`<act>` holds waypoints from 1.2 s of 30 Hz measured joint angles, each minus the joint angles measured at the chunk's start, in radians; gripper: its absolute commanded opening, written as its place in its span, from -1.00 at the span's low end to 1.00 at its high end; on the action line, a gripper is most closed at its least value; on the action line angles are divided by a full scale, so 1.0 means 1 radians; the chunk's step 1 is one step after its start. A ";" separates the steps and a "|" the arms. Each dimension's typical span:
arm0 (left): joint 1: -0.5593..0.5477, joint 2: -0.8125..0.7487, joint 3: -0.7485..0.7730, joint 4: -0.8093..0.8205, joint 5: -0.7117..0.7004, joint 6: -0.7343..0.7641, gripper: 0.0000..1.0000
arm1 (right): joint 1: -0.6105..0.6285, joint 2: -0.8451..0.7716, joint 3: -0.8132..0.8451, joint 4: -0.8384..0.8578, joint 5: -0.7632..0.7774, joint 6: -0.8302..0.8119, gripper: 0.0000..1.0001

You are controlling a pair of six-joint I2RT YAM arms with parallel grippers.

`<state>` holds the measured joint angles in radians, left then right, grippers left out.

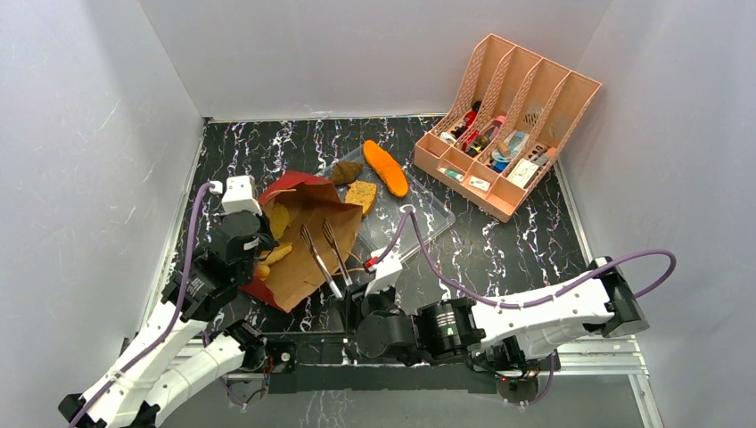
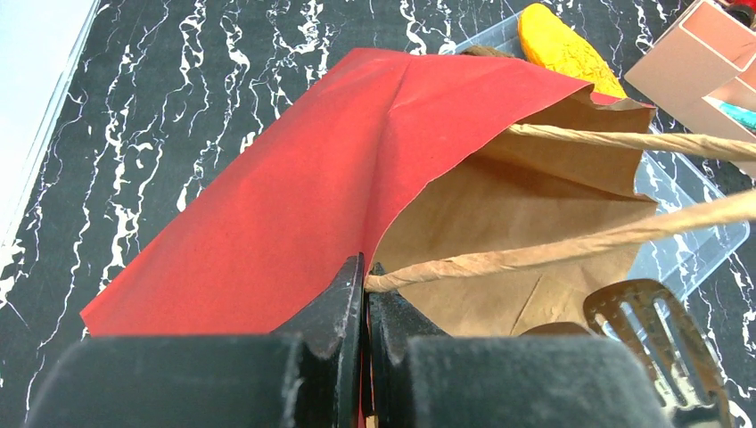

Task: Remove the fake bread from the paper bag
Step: Take out the fake bread from the paper bag.

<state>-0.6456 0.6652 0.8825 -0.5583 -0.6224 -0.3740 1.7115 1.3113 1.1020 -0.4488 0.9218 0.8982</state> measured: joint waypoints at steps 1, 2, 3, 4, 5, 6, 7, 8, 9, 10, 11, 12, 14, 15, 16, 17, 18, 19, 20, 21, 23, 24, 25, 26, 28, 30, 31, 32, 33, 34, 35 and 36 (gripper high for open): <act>0.000 -0.003 0.000 -0.002 0.001 0.000 -1.00 | 0.000 0.001 0.011 -0.003 0.001 0.000 -0.21; 0.000 -0.006 0.000 -0.004 0.003 0.000 -1.00 | 0.000 0.001 0.021 -0.006 0.003 0.000 -0.21; 0.000 -0.008 0.000 -0.005 0.004 0.000 -1.00 | 0.000 0.000 0.034 -0.011 0.008 0.000 -0.21; 0.000 -0.010 0.000 -0.006 0.005 0.000 -1.00 | 0.000 0.000 0.042 -0.013 0.009 0.000 -0.20; 0.000 -0.012 0.000 -0.007 0.007 0.000 -1.00 | 0.000 0.000 0.050 -0.014 0.011 -0.001 -0.20; 0.000 -0.013 0.000 -0.008 0.009 0.000 -1.00 | 0.000 0.000 0.056 -0.014 0.011 -0.002 -0.19; 0.000 -0.014 0.000 -0.008 0.011 0.000 -1.00 | 0.000 0.001 0.061 -0.016 0.012 -0.003 -0.17; 0.000 -0.015 0.000 -0.008 0.014 0.000 -1.00 | 0.000 0.003 0.066 -0.018 0.012 -0.005 -0.16; 0.000 -0.016 0.000 -0.008 0.017 0.000 -1.00 | 0.000 0.006 0.070 -0.019 0.012 -0.006 -0.15; 0.000 -0.018 0.000 -0.008 0.019 0.000 -1.00 | 0.000 0.013 0.077 -0.021 0.013 -0.007 -0.15; 0.000 -0.019 0.000 -0.008 0.023 0.000 -1.00 | 0.000 0.025 0.084 -0.020 0.012 -0.008 -0.16; 0.000 -0.022 0.000 -0.008 0.026 -0.001 -1.00 | 0.000 0.036 0.089 -0.019 0.008 -0.009 -0.16; 0.000 -0.028 -0.001 -0.008 0.034 -0.004 -1.00 | -0.001 0.061 0.091 -0.012 -0.024 -0.015 -0.17; 0.000 -0.032 -0.002 -0.008 0.038 -0.005 -1.00 | -0.003 0.074 0.091 -0.006 -0.047 -0.020 -0.18; 0.000 -0.038 -0.005 -0.007 0.042 -0.006 -1.00 | -0.004 0.087 0.089 0.006 -0.074 -0.027 -0.18; 0.000 -0.044 -0.009 -0.007 0.047 -0.008 -1.00 | -0.012 0.096 0.086 0.021 -0.098 -0.034 -0.18; 0.000 -0.049 -0.013 -0.006 0.051 -0.011 -1.00 | -0.024 0.113 0.080 0.049 -0.156 -0.047 -0.18; 0.000 -0.053 -0.015 -0.006 0.057 -0.012 -1.00 | -0.039 0.119 0.078 0.058 -0.177 -0.053 -0.18; 0.000 -0.056 -0.016 -0.006 0.062 -0.013 -1.00 | -0.064 0.131 0.078 0.070 -0.202 -0.060 -0.18; 0.000 -0.058 -0.016 -0.006 0.066 -0.014 -1.00 | -0.097 0.147 0.078 0.091 -0.237 -0.068 -0.18; 0.000 -0.060 -0.017 -0.006 0.071 -0.016 -1.00 | -0.163 0.179 0.078 0.127 -0.289 -0.082 -0.18; 0.000 -0.060 -0.016 -0.006 0.076 -0.016 -1.00 | -0.199 0.199 0.078 0.143 -0.317 -0.087 -0.18; 0.000 -0.061 -0.016 -0.006 0.081 -0.016 -1.00 | -0.227 0.215 0.078 0.157 -0.335 -0.090 -0.18; 0.000 -0.061 -0.016 -0.005 0.085 -0.016 -1.00 | -0.258 0.231 0.078 0.171 -0.355 -0.092 -0.18; 0.000 -0.062 -0.017 -0.004 0.092 -0.016 -1.00 | -0.309 0.261 0.078 0.197 -0.398 -0.092 -0.17; 0.000 -0.064 -0.018 -0.003 0.102 -0.016 -1.00 | -0.346 0.280 0.072 0.230 -0.447 -0.089 -0.17; 0.000 -0.065 -0.019 -0.002 0.108 -0.017 -1.00 | -0.367 0.286 0.066 0.253 -0.475 -0.085 -0.17; 0.000 -0.067 -0.023 0.002 0.113 -0.018 -1.00 | -0.384 0.293 0.060 0.271 -0.498 -0.082 -0.16; 0.000 -0.069 -0.028 0.007 0.117 -0.020 -1.00 | -0.402 0.302 0.055 0.290 -0.521 -0.079 -0.16; 0.000 -0.071 -0.033 0.011 0.121 -0.021 -1.00 | -0.419 0.311 0.047 0.311 -0.542 -0.077 -0.16; 0.000 -0.072 -0.038 0.014 0.126 -0.023 -1.00 | -0.434 0.317 0.037 0.333 -0.560 -0.071 -0.16; 0.000 -0.073 -0.044 0.019 0.131 -0.024 -1.00 | -0.450 0.322 0.021 0.362 -0.579 -0.062 -0.16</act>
<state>-0.6456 0.5921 0.8390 -0.5389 -0.4917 -0.3978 1.2610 1.6330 1.1230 -0.0871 0.3424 0.8364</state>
